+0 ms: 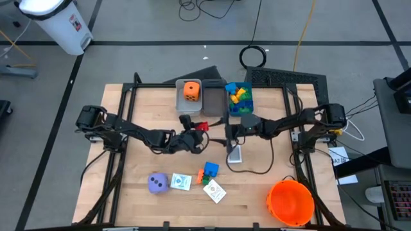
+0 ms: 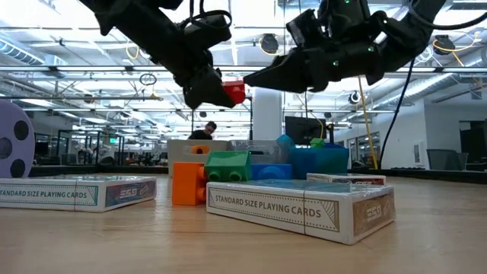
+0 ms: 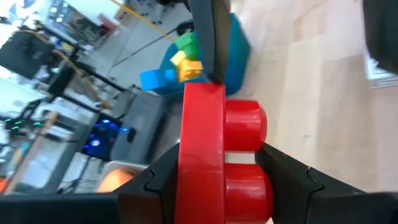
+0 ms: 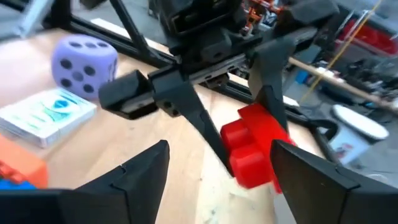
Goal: Pick & Place Toys
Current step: Put the red game piece into the blue bin
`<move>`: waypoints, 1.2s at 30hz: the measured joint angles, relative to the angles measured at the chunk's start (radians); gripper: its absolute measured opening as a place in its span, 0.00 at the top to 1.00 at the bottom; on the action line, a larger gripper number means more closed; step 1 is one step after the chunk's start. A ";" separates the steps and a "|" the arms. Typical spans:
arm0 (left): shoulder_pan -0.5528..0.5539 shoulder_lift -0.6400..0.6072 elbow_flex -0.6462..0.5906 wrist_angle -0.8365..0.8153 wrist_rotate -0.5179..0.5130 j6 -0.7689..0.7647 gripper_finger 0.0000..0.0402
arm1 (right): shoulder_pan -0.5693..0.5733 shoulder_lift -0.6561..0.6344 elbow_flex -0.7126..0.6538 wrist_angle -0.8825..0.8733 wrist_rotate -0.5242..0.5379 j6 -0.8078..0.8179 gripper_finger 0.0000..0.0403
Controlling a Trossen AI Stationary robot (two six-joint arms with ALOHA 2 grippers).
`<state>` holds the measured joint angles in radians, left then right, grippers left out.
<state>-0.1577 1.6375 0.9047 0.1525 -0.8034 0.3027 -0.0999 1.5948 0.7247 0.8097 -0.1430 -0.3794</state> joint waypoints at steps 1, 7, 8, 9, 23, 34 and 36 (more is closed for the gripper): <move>0.000 0.000 0.000 0.000 0.022 -0.005 0.56 | 0.009 0.000 0.000 -0.002 0.031 -0.019 0.33; 0.000 0.000 0.000 0.023 0.105 -0.025 0.53 | 0.043 0.000 0.000 0.006 0.115 -0.087 0.35; 0.000 0.000 0.000 0.027 0.109 -0.025 0.53 | 0.046 0.000 0.000 0.008 0.123 -0.090 0.35; 0.001 0.000 0.000 0.030 0.114 -0.025 0.53 | 0.049 0.000 0.000 0.010 0.144 -0.099 0.35; -0.025 0.000 0.000 0.075 0.124 -0.018 0.51 | 0.067 0.000 0.000 -0.029 0.241 -0.082 0.35; -0.029 0.000 0.003 0.092 0.144 -0.020 0.57 | 0.069 0.000 -0.001 -0.020 0.169 -0.108 0.43; -0.028 0.000 0.003 0.091 0.150 -0.020 0.55 | 0.069 0.000 -0.001 -0.021 0.168 -0.121 0.46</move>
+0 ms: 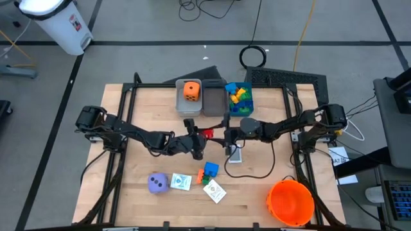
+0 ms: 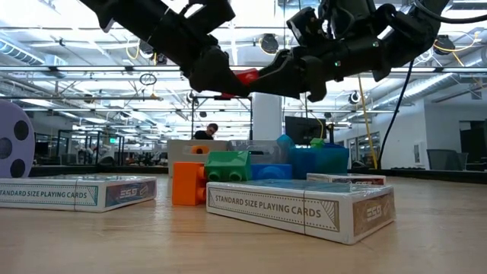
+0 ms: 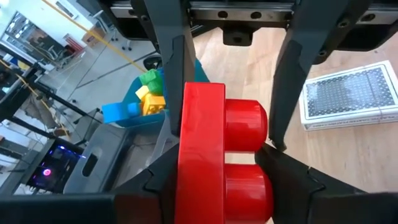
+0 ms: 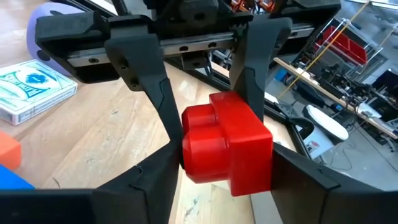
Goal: Pick & Place Toys
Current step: Put the red game piece into the blue bin
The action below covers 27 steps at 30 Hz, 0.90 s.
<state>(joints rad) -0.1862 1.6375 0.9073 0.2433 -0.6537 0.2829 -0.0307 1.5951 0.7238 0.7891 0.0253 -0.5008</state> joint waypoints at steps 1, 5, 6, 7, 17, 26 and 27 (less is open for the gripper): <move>0.000 0.000 0.000 -0.002 0.000 0.000 0.53 | 0.000 0.000 0.000 0.000 0.000 -0.003 0.47; 0.000 0.000 0.000 -0.006 0.001 -0.002 0.50 | 0.000 0.000 0.000 0.000 -0.001 -0.005 0.52; 0.000 0.000 0.000 -0.007 0.001 -0.002 0.51 | 0.000 0.000 0.000 0.000 -0.001 -0.005 0.53; 0.000 0.000 0.000 -0.007 0.002 -0.001 0.52 | 0.000 0.000 0.000 -0.001 -0.002 -0.007 0.55; -0.002 0.000 0.000 -0.009 0.033 -0.014 0.45 | 0.000 0.000 -0.002 0.005 0.011 0.011 0.58; -0.031 0.000 0.002 0.007 -0.094 -0.031 0.20 | -0.007 -0.106 -0.001 -0.149 0.133 0.043 0.58; -0.032 0.000 0.002 0.012 -0.121 -0.028 0.18 | -0.008 -0.122 -0.001 -0.171 0.140 0.046 0.58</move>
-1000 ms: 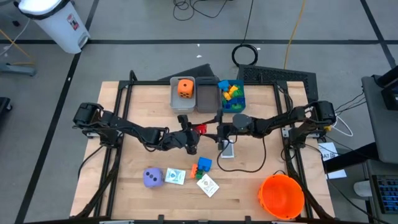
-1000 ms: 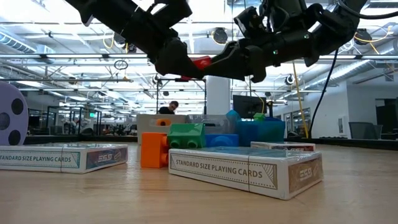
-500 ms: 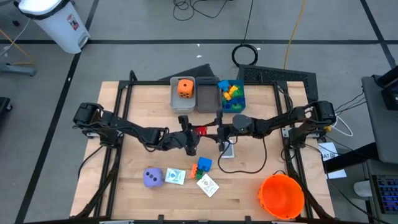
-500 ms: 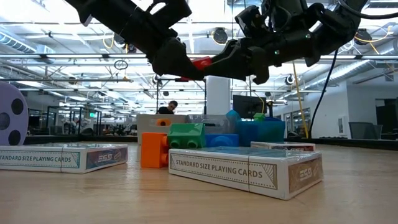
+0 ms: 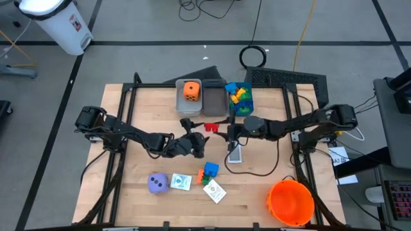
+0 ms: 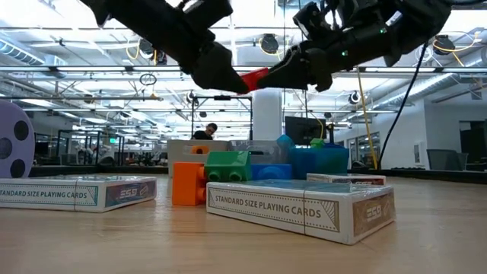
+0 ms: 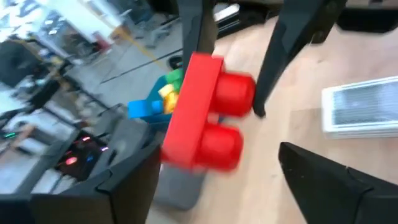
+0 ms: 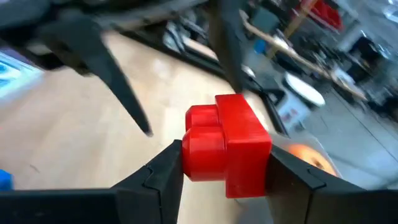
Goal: Pick & Place Toys
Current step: Put the red game piece into the blue bin
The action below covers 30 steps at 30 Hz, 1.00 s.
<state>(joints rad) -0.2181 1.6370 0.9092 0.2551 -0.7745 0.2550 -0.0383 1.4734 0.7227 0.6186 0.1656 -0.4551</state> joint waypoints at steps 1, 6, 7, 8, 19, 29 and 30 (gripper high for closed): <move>0.000 -0.002 0.000 0.002 -0.029 0.002 0.17 | -0.001 -0.018 0.000 -0.028 0.014 0.007 0.58; -0.001 -0.051 -0.001 -0.012 -0.036 -0.024 0.14 | -0.003 -0.114 0.001 -0.178 0.155 0.085 0.59; -0.001 -0.066 -0.001 -0.017 -0.021 -0.043 0.14 | -0.003 -0.133 0.001 -0.213 0.195 0.107 0.59; 0.000 -0.081 -0.001 -0.023 -0.006 -0.064 0.14 | -0.006 -0.150 0.002 -0.237 0.232 0.130 0.59; 0.140 -0.350 -0.197 0.001 0.415 -0.155 0.15 | -0.188 -0.193 0.002 -0.432 0.469 0.456 0.59; 0.233 -0.430 -0.354 0.211 0.496 -0.258 0.14 | -0.469 -0.026 0.001 -0.358 0.344 0.601 0.58; 0.235 -0.430 -0.354 0.211 0.496 -0.259 0.14 | -0.482 -0.010 0.001 -0.345 0.326 0.601 0.58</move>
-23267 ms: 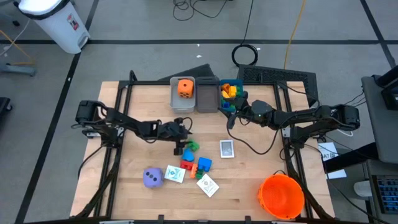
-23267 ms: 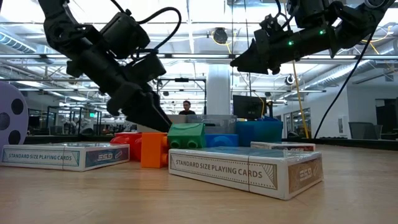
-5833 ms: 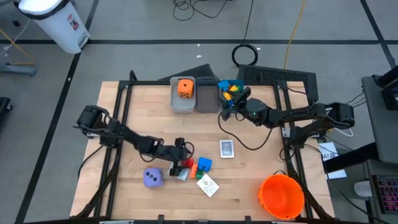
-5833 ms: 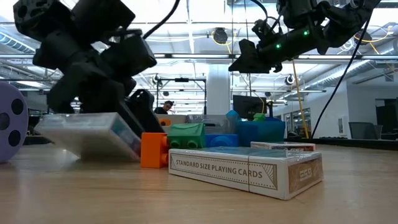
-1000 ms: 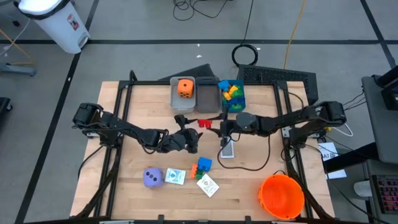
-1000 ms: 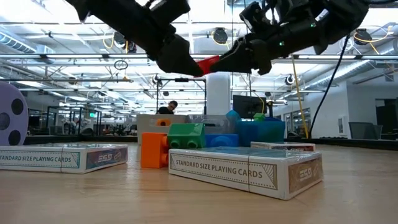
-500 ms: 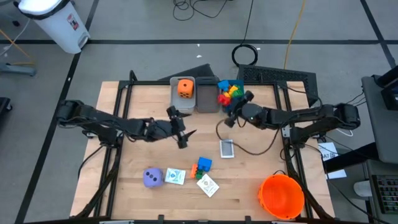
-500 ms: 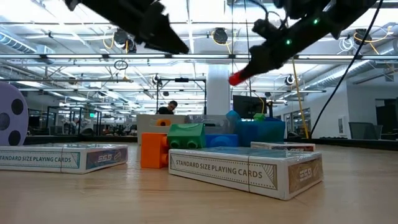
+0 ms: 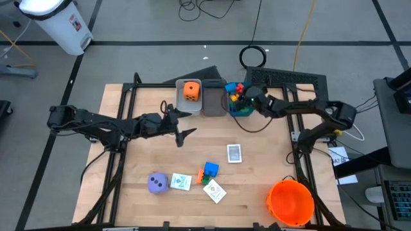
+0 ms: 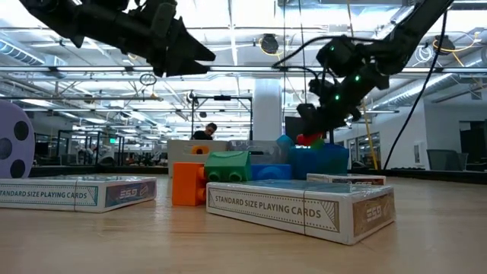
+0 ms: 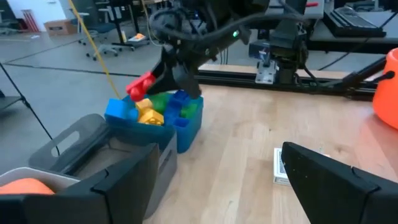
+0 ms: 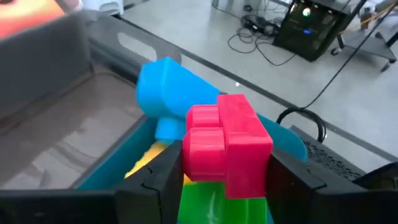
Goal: Pick & Place Toys
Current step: Put the red game piece into the blue bin, then put the blue game piece into the blue bin
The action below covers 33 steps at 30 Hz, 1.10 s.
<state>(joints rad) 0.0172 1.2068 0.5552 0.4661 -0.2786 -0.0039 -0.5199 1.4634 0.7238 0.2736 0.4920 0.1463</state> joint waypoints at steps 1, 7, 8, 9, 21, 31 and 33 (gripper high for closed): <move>0.002 0.000 0.000 0.004 0.001 0.000 0.15 | -0.008 0.014 0.000 0.012 -0.004 0.000 0.58; 0.002 0.000 0.000 0.004 0.001 0.001 0.15 | -0.016 0.055 0.000 0.064 -0.025 -0.013 0.52; 0.002 0.000 0.000 0.004 0.001 0.001 0.15 | -0.016 0.056 0.000 0.063 -0.023 -0.013 0.51; 0.002 0.000 0.000 0.003 0.001 0.001 0.15 | -0.016 0.056 0.000 0.059 -0.023 -0.014 0.49; 0.002 0.000 0.000 0.002 0.001 0.000 0.14 | 0.043 -0.012 0.000 0.054 -0.025 -0.082 0.29; 0.002 0.001 0.000 -0.003 0.000 -0.055 0.14 | 0.212 -0.154 0.000 0.059 -0.026 -0.117 0.29; 0.002 0.001 0.001 -0.015 0.010 -0.098 0.14 | 0.249 -0.174 0.000 0.059 -0.062 -0.117 0.30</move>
<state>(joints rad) 0.0189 1.2076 0.5559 0.4507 -0.2687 -0.1023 -0.2704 1.2898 0.7235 0.3323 0.4301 0.0290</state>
